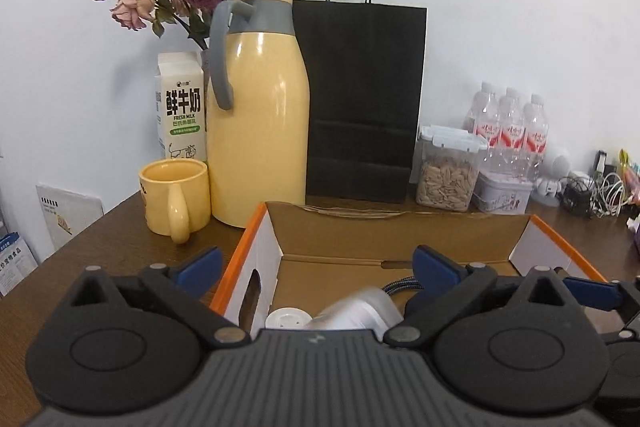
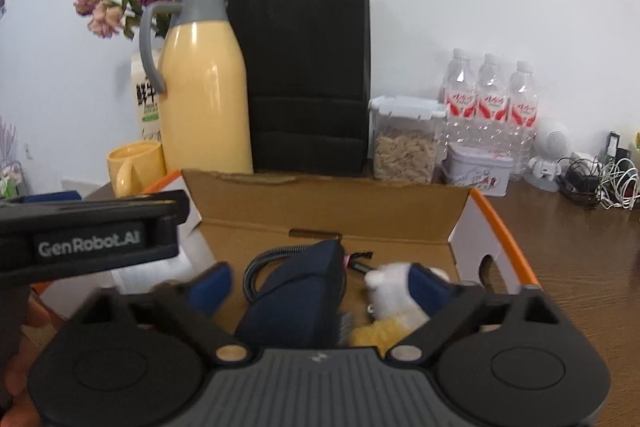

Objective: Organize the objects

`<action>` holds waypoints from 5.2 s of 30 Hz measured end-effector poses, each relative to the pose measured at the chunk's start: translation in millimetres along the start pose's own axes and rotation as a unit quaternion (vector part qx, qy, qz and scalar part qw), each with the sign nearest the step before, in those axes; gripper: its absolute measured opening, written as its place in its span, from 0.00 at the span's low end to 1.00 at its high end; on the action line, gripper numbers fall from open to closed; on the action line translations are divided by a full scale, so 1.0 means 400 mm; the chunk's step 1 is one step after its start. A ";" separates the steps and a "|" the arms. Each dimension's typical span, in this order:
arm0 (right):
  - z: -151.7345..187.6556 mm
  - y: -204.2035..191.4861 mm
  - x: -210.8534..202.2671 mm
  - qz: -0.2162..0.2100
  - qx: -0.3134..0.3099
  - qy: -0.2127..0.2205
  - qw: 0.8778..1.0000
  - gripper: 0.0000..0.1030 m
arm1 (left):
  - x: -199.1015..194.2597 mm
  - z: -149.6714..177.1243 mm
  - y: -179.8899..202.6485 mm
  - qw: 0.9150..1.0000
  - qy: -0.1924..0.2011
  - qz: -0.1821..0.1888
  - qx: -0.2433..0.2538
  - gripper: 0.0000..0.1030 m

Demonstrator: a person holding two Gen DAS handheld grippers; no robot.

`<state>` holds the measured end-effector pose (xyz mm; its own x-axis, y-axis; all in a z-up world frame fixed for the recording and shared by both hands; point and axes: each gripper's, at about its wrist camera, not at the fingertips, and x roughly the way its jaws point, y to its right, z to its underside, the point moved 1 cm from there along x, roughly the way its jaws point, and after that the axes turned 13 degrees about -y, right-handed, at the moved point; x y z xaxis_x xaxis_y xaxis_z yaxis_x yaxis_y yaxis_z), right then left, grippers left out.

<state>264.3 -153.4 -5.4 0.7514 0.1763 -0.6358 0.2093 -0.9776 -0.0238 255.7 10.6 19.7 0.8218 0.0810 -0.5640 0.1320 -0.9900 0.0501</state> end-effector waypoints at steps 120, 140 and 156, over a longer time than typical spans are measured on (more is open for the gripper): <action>0.287 0.220 -0.211 0.013 0.025 -0.028 0.999 0.26 | -0.165 0.244 -0.104 0.989 -0.085 0.116 0.024 0.03; 0.078 0.118 -0.271 -0.023 -0.022 0.080 0.996 0.26 | -0.236 -0.005 -0.042 0.990 0.035 0.134 0.024 0.03; -0.008 0.068 -0.027 -0.011 -0.022 0.036 0.999 0.26 | 0.009 -0.053 0.023 0.997 0.008 0.073 0.017 0.03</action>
<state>263.9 -181.7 3.2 0.7887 0.2063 -0.5791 0.2520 -0.9677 -0.0015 271.7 4.3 35.6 0.8396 -0.0628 -0.5395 -0.0089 -0.9948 0.1019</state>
